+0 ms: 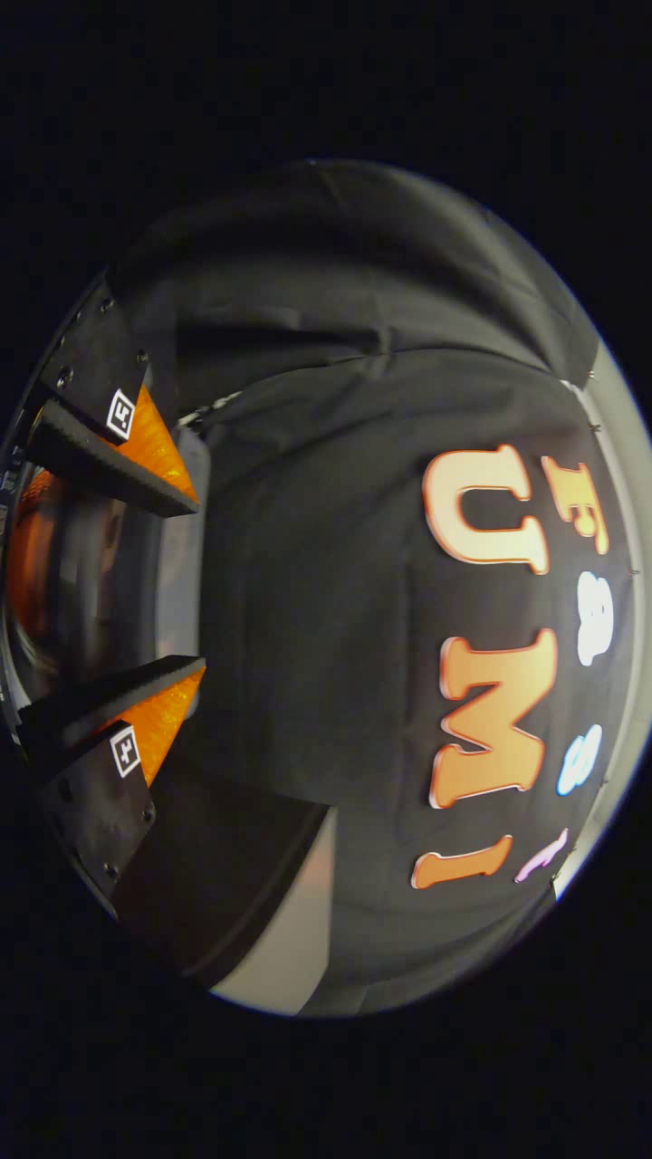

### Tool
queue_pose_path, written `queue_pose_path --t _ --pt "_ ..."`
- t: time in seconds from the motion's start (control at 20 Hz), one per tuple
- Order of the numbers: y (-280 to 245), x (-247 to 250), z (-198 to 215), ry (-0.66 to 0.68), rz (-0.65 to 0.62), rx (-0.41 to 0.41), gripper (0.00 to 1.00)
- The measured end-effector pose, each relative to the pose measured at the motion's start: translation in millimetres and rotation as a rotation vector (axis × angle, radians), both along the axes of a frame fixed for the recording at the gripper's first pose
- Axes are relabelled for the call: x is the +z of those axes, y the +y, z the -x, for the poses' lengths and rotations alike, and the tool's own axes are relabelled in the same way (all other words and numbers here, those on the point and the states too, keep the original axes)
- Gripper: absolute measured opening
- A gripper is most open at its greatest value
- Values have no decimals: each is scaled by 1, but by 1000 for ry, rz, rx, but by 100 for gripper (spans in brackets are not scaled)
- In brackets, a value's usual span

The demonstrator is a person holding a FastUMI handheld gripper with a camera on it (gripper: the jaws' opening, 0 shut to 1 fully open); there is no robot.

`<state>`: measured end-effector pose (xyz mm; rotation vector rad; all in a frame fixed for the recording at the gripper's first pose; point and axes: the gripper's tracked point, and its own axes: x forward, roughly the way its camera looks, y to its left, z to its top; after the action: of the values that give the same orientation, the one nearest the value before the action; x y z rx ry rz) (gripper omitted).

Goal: Put the clothes into the washing machine and then close the washing machine lid.

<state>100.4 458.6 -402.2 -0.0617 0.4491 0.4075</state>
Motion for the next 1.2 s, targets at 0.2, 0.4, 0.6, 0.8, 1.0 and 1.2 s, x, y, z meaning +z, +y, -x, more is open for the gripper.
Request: queue_pose_path --t 0.2,0.4,0.6,0.8,1.0,1.2 --pt "-17 -42 23 65 22 -27 99" --pt "-24 -38 24 73 8 -50 99" --pt "-22 -26 17 51 -24 -63 99" --pt "-17 -3 10 9 -35 -52 99" --pt "-8 39 9 -28 -85 -42 98" --pt "-11 111 7 -122 -142 -40 98"
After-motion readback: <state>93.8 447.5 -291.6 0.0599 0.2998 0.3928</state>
